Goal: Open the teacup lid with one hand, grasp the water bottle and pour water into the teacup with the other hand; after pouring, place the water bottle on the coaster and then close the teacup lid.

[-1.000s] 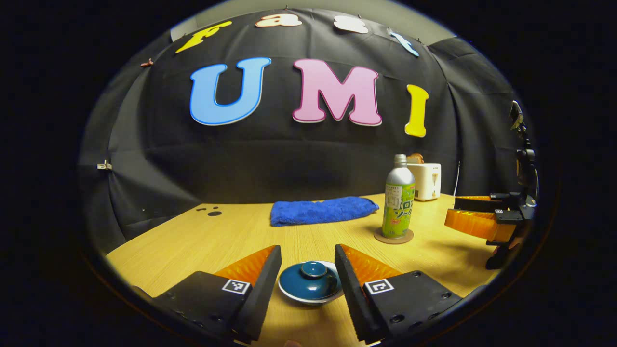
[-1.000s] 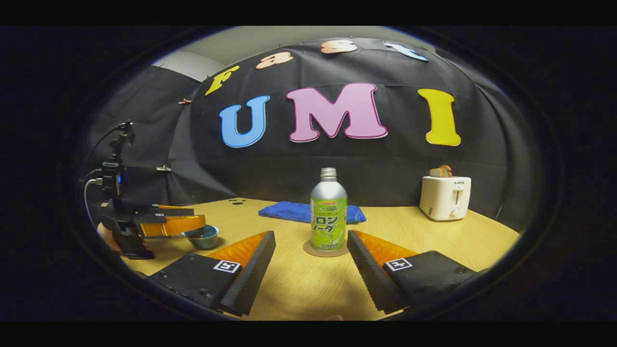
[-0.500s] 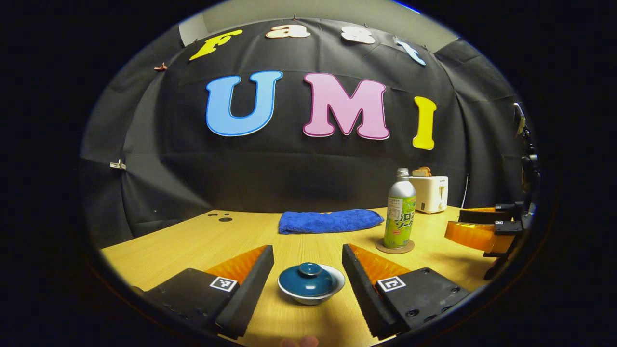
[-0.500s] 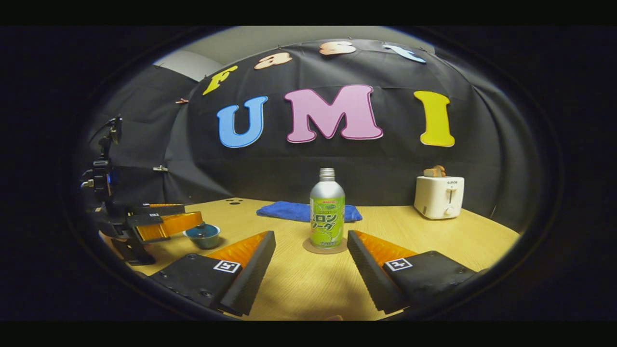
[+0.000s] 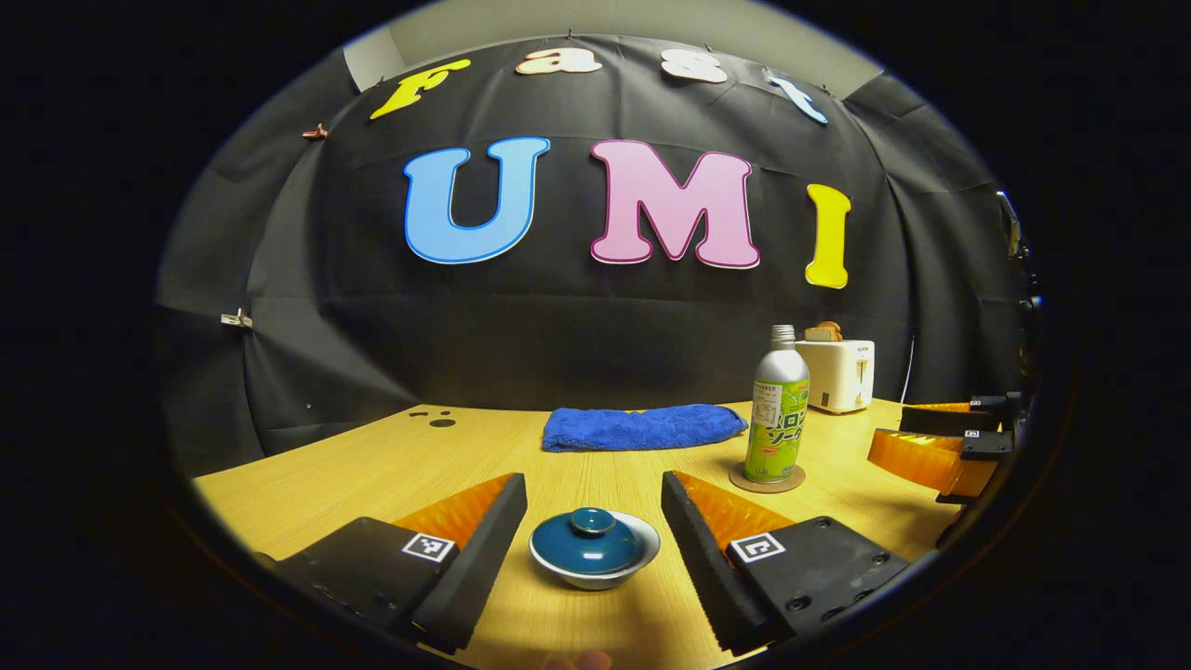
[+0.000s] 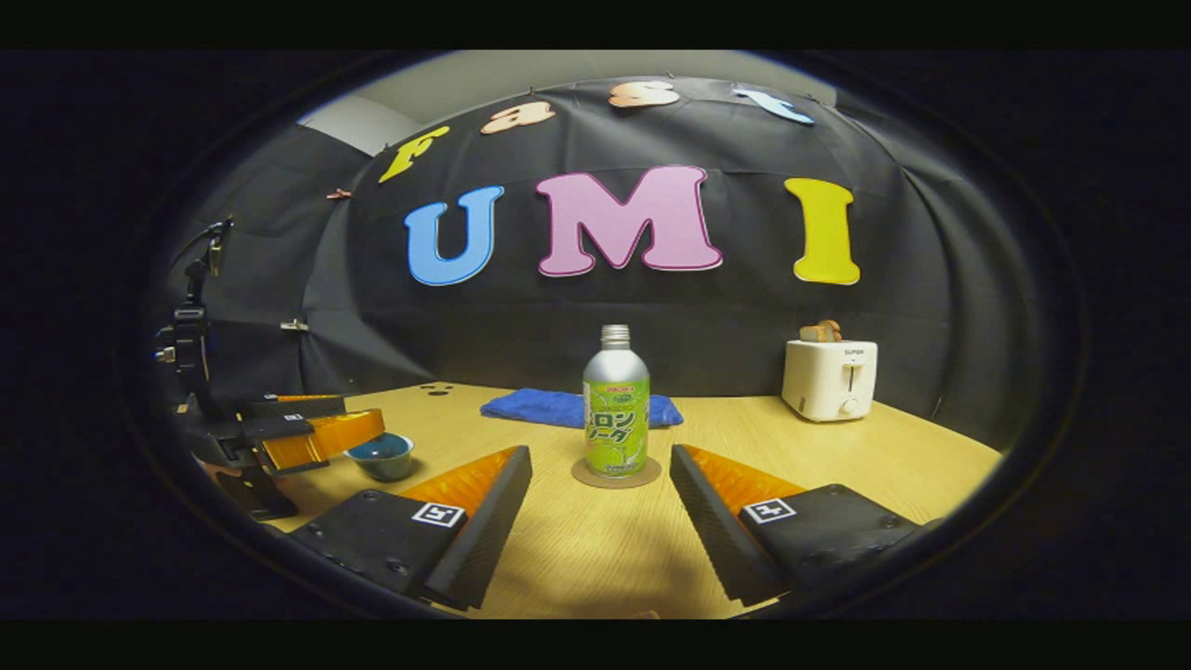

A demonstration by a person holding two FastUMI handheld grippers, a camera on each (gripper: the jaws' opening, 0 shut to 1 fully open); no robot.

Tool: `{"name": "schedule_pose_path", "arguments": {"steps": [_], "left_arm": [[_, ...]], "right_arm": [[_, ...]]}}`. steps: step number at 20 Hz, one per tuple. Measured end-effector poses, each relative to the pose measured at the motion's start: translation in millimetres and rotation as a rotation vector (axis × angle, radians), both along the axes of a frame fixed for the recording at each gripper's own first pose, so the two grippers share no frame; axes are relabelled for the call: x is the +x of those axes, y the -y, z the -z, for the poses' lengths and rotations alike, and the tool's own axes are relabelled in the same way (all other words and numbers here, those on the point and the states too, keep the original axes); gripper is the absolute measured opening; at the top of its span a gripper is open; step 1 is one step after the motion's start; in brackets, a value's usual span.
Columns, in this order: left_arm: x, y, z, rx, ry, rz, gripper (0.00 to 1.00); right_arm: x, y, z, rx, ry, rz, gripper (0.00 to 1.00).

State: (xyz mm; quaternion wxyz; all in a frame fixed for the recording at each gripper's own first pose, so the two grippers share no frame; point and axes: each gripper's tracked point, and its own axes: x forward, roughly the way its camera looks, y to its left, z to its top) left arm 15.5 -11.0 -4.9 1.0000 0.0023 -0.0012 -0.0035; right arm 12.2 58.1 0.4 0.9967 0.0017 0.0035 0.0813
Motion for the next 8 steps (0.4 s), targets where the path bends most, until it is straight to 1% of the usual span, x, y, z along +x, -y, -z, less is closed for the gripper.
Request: {"name": "schedule_pose_path", "arguments": {"steps": [3, 8], "left_arm": [[0.0, 0.1, -0.7, 0.000, 0.000, 0.000, 0.92], [-0.1, 0.0, -0.1, 0.000, 0.000, 0.000, 0.92]], "right_arm": [[-2.5, -5.7, 0.0, 0.001, 0.000, -0.024, 0.93], [-2.2, -5.6, -0.3, 0.001, -0.001, -0.027, 0.93]]}}
